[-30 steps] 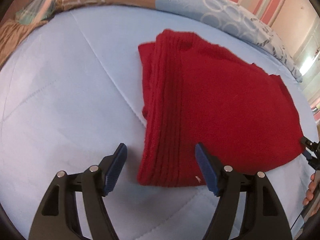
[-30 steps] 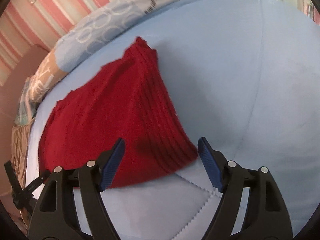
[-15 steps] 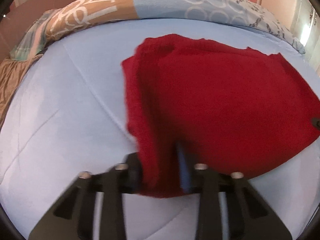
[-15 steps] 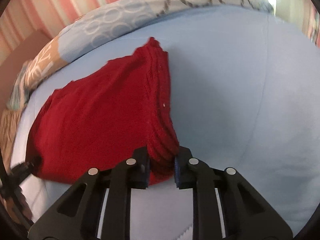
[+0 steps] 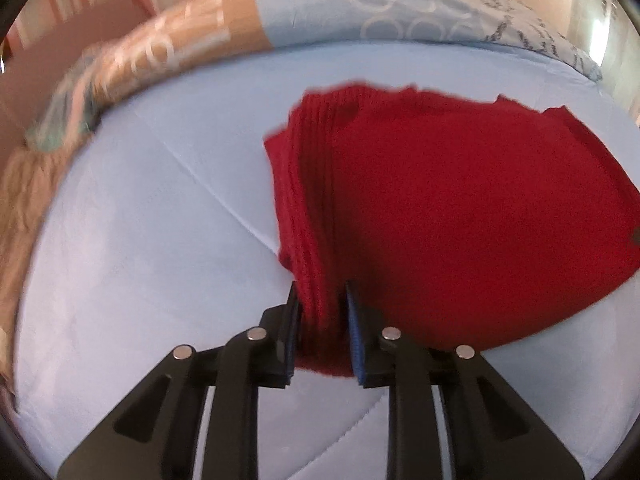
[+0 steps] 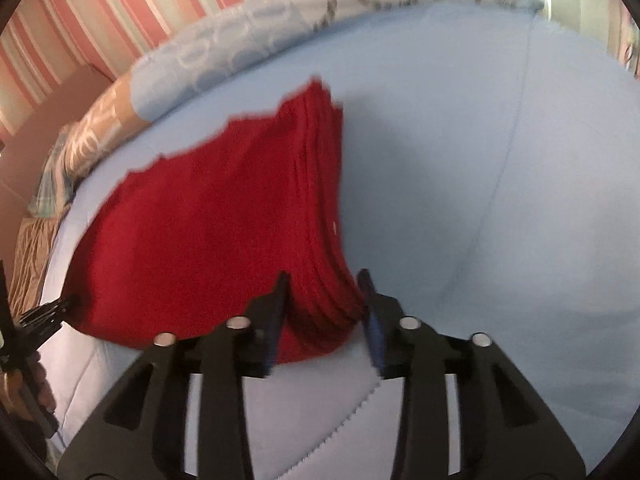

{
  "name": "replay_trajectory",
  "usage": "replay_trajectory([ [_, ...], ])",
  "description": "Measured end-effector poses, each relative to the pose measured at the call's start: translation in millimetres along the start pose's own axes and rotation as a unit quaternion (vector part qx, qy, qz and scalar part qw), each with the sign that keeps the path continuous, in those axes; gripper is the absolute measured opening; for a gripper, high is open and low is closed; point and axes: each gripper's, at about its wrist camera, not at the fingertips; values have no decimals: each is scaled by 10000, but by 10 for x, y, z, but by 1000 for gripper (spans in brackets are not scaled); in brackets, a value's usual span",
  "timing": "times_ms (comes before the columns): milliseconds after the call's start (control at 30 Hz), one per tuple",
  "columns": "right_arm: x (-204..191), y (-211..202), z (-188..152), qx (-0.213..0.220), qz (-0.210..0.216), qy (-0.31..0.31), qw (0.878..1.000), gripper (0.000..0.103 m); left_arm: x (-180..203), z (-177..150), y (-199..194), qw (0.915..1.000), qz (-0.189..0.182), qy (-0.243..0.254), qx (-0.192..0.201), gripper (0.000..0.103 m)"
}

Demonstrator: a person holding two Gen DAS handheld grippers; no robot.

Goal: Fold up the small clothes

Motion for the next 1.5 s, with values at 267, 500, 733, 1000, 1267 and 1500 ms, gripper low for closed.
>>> replay_trajectory([
  [267, -539, 149, -89, 10, -709, -1224, 9899, 57, 586, 142, -154, 9979, -552, 168, 278, 61],
  [500, 17, 404, -138, -310, -367, -262, 9985, 54, 876, 204, 10, 9969, -691, 340, 129, 61],
  [733, -66, -251, -190, 568, 234, 531, 9967, 91, 948, 341, 79, 9965, -801, 226, 35, 69],
  [1000, 183, -64, -572, 510, 272, 1534, 9865, 91, 1194, 402, 209, 9976, -674, 73, -164, 84],
  [1267, 140, 18, -630, 525, 597, 1507, 9854, 90, 1355, 370, 315, 9990, -402, 97, -173, 92],
  [1500, 86, 198, -538, 572, 699, 1292, 9875, 89, 1363, 359, 321, 9993, -322, -4, -208, 92],
])
Point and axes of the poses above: each gripper's, at about its wrist camera, not at the fingertips, and y roughly the way its jaws point, x to its right, z to its top, and after that the axes turned 12 degrees about z, right-handed
